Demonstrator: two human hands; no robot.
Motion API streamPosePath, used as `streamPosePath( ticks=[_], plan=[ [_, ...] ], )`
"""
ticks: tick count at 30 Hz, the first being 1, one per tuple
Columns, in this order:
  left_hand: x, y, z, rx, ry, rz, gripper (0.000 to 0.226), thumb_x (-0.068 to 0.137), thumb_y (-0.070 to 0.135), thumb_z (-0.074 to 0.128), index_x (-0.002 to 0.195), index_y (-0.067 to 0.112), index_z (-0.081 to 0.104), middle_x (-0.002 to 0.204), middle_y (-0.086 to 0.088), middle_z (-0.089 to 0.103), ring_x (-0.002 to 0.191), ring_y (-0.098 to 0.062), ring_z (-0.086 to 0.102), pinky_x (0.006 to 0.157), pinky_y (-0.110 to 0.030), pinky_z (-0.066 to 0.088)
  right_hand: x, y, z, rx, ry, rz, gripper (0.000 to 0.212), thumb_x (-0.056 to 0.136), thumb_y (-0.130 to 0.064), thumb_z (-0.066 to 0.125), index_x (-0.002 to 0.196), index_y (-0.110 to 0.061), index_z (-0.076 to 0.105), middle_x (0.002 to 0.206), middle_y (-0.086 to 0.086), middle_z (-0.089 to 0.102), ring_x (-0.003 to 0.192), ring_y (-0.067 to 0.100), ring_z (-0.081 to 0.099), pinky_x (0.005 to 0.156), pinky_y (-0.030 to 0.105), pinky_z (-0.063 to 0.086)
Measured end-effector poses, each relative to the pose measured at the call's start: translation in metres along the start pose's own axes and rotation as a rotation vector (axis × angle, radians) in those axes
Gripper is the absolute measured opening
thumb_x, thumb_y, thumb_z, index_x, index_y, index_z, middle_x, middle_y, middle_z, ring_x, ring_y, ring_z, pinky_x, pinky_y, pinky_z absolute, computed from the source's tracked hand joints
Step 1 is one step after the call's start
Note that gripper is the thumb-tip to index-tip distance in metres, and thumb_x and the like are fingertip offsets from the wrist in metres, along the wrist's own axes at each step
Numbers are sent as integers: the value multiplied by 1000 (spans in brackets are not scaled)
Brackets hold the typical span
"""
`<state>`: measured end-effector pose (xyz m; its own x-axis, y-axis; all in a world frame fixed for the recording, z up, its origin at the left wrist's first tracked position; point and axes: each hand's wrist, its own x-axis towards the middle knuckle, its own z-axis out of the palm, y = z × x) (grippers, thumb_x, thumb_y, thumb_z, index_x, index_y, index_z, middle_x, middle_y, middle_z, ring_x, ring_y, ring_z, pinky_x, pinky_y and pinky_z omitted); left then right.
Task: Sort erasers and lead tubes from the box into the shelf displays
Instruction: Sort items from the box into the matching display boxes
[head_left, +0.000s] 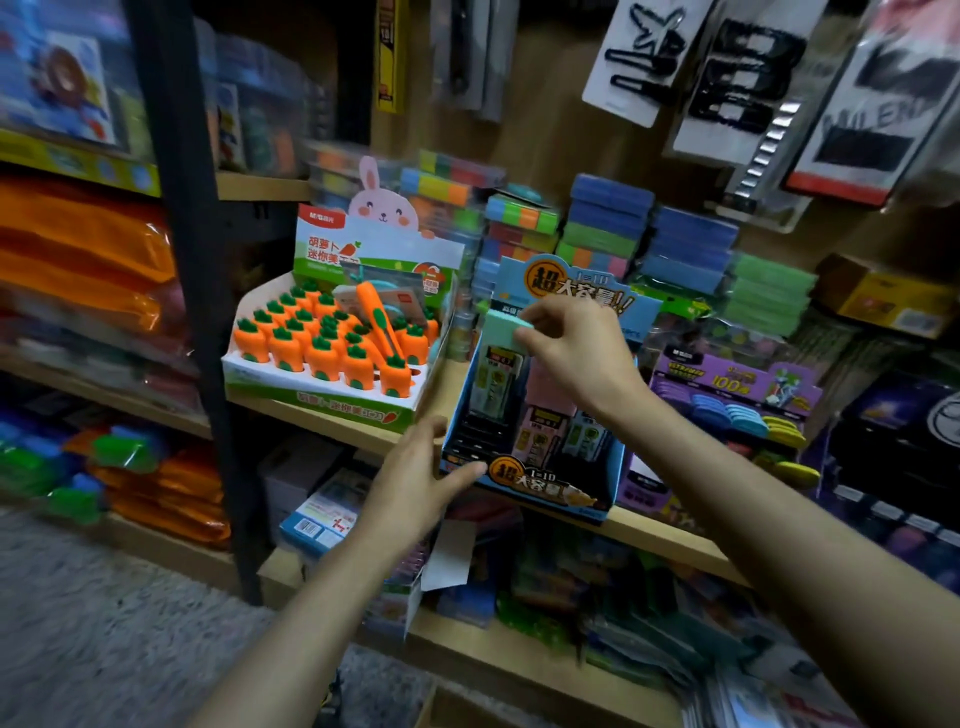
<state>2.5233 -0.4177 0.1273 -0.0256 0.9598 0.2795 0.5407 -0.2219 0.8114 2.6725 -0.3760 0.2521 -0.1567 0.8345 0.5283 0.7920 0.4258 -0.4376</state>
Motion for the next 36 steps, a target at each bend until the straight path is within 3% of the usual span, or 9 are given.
streamPosePath(
  ticks=[6,16,18,21,24,27,29,32,36],
  plan=[
    [1,-5,6,46,5,13,62,82,31,71,134,18,41,136,1,48,122,-15,45,83,-18,31,1,5,6,-86,-30,-52,22,88,-20,63,105,-8,69,102,7,71,96,21,63,76,21,41],
    [1,0,4,12,2,-27,58,83,30,69,133,18,42,135,2,50,120,-13,46,86,-19,32,-8,12,16,-75,-9,-87,16,88,-15,61,103,-11,60,89,7,69,83,23,61,75,33,47],
    [1,1,4,12,-1,-33,57,85,30,67,134,17,42,136,2,49,121,-14,46,85,-19,31,-8,16,20,-179,-43,-116,9,88,-16,60,94,-10,61,92,5,65,91,24,56,79,33,42],
    [-1,4,2,34,-19,-26,57,86,30,66,135,16,40,136,0,47,122,-15,44,87,-19,31,-5,15,18,-242,-62,-91,16,90,-23,57,95,-11,65,99,6,58,101,24,47,85,34,36],
    [-5,12,-4,102,21,31,50,88,27,63,131,13,44,132,-4,46,122,-20,46,96,-28,38,-9,10,4,-239,-89,-70,22,92,-29,53,102,-14,66,107,6,52,106,23,42,89,35,33],
    [-12,24,-11,150,106,188,32,90,21,60,119,10,53,118,-6,54,109,-22,53,88,-38,45,-31,7,-17,-247,-77,-91,20,93,-26,52,102,-14,65,104,7,54,105,26,44,89,38,34],
    [-21,30,-12,133,38,266,21,89,20,60,108,11,57,103,-5,60,95,-21,58,80,-39,48,-59,10,-31,-279,-92,-96,19,92,-24,52,99,-13,65,100,7,58,102,28,48,87,40,37],
    [-44,25,-2,250,-242,258,10,91,27,57,98,19,56,85,2,63,83,-18,61,73,-39,51,-113,23,-45,-272,-206,-83,17,89,-25,55,95,-14,66,97,8,64,98,30,53,85,43,42],
    [-88,0,36,466,-596,195,11,93,33,54,96,22,52,86,4,59,87,-17,59,72,-33,48,-212,57,-36,-213,-345,75,17,90,-27,54,95,-16,65,95,8,66,95,28,56,83,40,44]
  ],
)
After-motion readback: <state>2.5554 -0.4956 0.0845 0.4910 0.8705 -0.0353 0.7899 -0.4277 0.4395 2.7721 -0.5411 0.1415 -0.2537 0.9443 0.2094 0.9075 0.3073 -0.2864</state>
